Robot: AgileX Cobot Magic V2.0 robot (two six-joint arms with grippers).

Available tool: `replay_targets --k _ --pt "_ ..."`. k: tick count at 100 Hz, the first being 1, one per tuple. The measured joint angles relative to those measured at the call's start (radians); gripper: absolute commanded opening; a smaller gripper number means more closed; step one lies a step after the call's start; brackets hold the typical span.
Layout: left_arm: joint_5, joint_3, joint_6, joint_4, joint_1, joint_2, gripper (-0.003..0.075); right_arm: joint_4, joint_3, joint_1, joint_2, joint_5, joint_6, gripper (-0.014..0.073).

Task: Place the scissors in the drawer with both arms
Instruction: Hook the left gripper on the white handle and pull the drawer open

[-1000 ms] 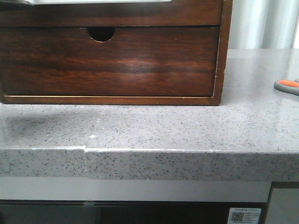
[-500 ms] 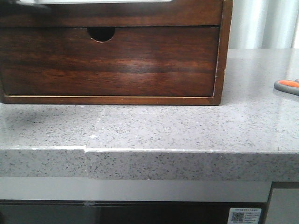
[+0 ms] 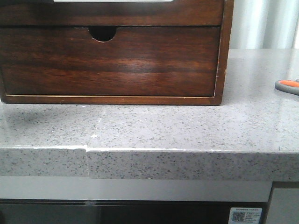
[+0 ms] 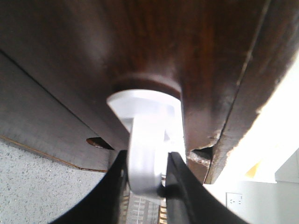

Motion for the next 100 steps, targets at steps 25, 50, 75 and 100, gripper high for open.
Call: replay_targets --k 25,50,75,100 --pt "0.0 0.022 0.0 -0.026 0.0 0.0 -0.0019 0.0 0.0 0.0 0.0 0.002 0.0 0.0442" --pt "0.006 0.035 0.003 -0.043 0.0 0.0 -0.0019 0.0 0.0 0.0 0.0 0.004 0.0 0.0442" --pt "0.006 0.035 0.003 -0.045 0.0 0.0 -0.0019 0.0 0.0 0.0 0.0 0.004 0.0 0.0442" --pt "0.006 0.035 0.003 -0.045 0.0 0.0 -0.0019 0.0 0.0 0.0 0.0 0.004 0.0 0.0442"
